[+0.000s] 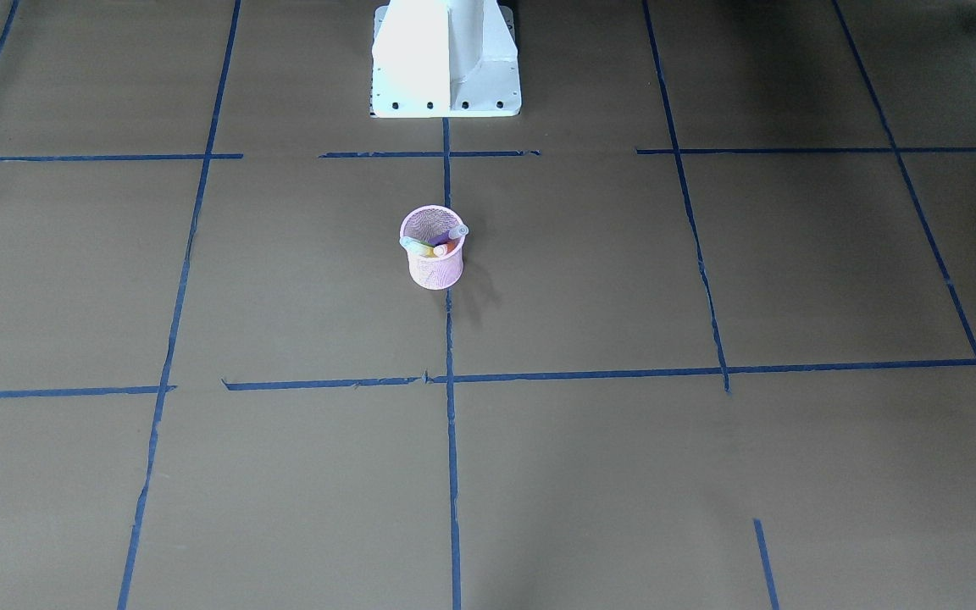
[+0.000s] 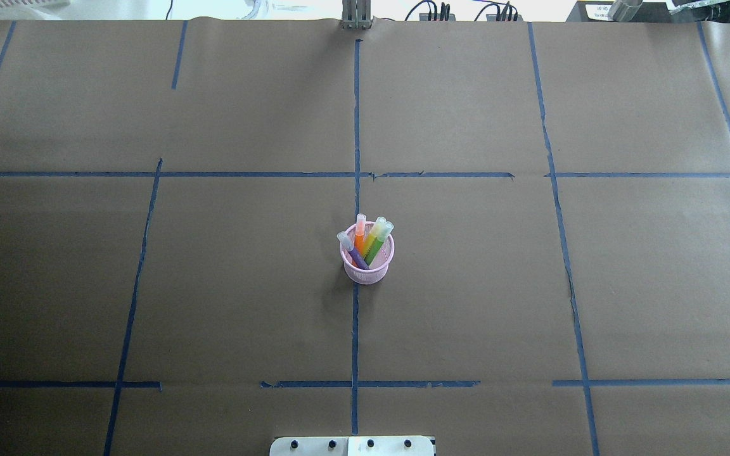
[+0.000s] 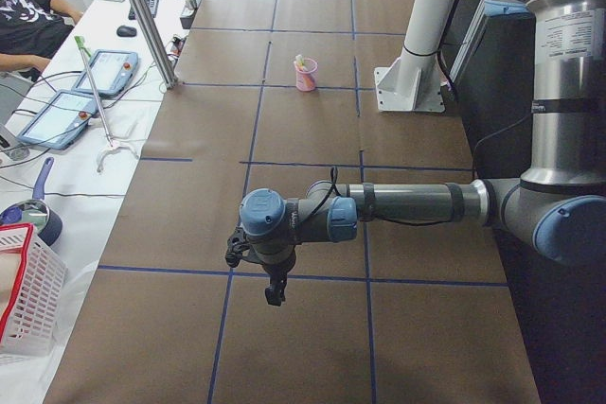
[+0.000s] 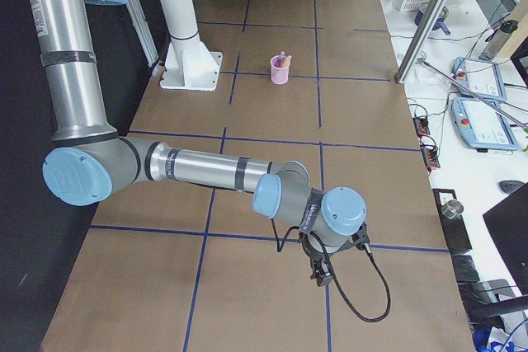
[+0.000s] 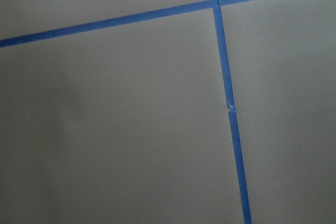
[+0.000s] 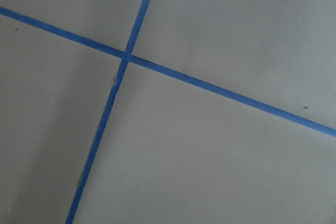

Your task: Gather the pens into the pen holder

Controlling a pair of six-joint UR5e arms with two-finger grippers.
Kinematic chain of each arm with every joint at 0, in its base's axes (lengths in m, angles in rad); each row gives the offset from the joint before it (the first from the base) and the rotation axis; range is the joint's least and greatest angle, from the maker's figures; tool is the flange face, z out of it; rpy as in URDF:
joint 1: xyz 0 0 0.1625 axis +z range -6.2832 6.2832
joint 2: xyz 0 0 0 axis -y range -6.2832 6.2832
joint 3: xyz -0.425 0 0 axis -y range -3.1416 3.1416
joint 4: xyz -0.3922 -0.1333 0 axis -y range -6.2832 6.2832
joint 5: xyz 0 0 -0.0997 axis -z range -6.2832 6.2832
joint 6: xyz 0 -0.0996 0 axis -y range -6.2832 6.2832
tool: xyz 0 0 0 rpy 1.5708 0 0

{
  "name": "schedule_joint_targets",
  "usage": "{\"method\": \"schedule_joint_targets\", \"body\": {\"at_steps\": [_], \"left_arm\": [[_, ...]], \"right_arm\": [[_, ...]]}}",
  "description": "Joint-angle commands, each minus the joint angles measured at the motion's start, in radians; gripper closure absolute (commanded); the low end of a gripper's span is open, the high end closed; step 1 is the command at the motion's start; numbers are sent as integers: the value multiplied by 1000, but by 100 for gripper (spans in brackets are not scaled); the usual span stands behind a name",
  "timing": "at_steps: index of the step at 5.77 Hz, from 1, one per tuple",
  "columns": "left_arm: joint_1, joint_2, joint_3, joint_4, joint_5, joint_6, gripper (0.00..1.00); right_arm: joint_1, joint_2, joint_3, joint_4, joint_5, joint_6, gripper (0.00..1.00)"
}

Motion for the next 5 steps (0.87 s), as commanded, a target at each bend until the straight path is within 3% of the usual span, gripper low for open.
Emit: {"method": "schedule_joint_targets", "body": {"at_steps": [1, 2, 3, 4, 5], "left_arm": [[1, -100, 103, 19, 2, 4, 0], [1, -109, 105, 19, 2, 4, 0], [1, -109, 99, 19, 0, 3, 0], [1, -107, 96, 19, 0, 3, 0], [-1, -107, 94, 19, -1, 3, 0]], "right_arm": [[0, -11, -6, 0, 1, -1, 0], [0, -43, 14, 2, 2, 7, 0], [-5, -63, 75, 15, 2, 148, 0], [-20, -138, 103, 149, 4, 198, 0], [-65, -143, 105, 258, 7, 351, 0]]}}
